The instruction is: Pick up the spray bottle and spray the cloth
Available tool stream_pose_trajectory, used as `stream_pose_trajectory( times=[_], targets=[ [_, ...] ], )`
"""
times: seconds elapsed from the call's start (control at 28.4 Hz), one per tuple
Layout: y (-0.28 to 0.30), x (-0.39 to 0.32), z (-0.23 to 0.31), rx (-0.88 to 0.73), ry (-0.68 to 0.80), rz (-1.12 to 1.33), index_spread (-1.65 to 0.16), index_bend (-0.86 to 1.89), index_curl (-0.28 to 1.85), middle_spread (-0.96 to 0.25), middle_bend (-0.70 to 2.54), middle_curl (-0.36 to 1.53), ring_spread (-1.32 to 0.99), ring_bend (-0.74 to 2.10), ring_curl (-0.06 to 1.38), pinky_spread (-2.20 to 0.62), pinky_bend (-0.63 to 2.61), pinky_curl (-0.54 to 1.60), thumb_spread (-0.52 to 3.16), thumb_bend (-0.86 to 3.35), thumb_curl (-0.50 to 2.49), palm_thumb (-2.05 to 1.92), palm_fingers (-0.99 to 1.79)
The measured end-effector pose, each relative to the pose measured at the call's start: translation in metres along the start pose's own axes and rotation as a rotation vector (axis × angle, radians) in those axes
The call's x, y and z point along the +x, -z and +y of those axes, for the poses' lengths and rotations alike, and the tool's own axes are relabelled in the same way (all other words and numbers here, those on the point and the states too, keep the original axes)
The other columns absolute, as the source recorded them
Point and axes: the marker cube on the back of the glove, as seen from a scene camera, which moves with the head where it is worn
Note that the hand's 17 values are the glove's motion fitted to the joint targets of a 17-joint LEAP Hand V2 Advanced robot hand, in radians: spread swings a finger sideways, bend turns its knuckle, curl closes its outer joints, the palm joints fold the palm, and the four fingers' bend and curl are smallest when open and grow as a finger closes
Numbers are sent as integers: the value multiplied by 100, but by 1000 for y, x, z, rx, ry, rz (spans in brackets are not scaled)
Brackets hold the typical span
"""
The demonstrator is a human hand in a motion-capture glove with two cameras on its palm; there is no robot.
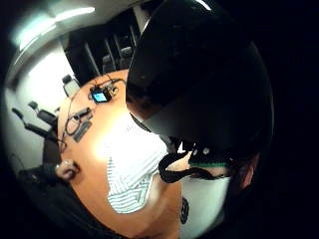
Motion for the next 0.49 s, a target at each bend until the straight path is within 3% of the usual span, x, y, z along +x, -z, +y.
stream_pose_trajectory(
  times=[0.49],
  targets=[
    [-25,-50,13,-145,457,392,-26,19,50,-16,46,48,-15,62,44,-21,43,38,110,-2,49,76,134]
  ],
)
